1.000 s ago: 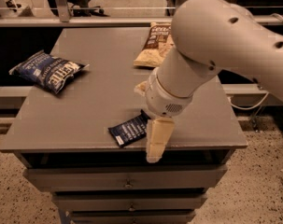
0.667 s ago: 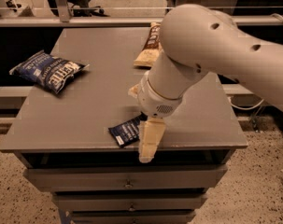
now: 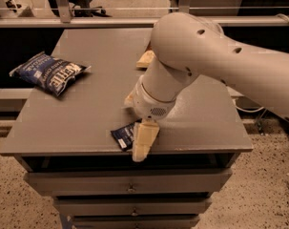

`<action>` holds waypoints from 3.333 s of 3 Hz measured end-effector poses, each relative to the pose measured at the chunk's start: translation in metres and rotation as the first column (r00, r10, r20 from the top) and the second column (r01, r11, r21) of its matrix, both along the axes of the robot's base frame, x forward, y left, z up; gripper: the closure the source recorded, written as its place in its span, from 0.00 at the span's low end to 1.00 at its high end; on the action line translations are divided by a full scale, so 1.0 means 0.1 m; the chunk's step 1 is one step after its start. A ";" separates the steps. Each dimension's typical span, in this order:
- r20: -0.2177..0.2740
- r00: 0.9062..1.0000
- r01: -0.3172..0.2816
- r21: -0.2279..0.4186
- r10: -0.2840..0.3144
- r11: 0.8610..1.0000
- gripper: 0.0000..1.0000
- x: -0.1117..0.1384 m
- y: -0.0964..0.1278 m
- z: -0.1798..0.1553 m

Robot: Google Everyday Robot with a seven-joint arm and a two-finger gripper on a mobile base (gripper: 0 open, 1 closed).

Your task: Pick rxbar blueberry

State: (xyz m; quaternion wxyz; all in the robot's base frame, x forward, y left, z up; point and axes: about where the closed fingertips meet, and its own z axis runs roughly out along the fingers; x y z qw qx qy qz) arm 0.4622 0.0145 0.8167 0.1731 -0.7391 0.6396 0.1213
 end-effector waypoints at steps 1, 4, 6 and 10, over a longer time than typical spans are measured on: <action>-0.007 1.000 0.002 -0.005 -0.002 1.000 0.39 0.06 0.05 -0.01; -0.011 1.000 0.005 -0.016 -0.006 1.000 1.00 0.12 0.07 0.07; -0.028 0.999 0.026 0.054 -0.024 0.998 1.00 0.30 0.15 0.46; -0.103 0.989 0.143 0.505 -0.105 0.851 1.00 0.86 -0.12 1.30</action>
Offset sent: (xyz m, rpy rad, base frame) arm 0.0291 0.0123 0.0052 -0.0432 0.0250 -0.0185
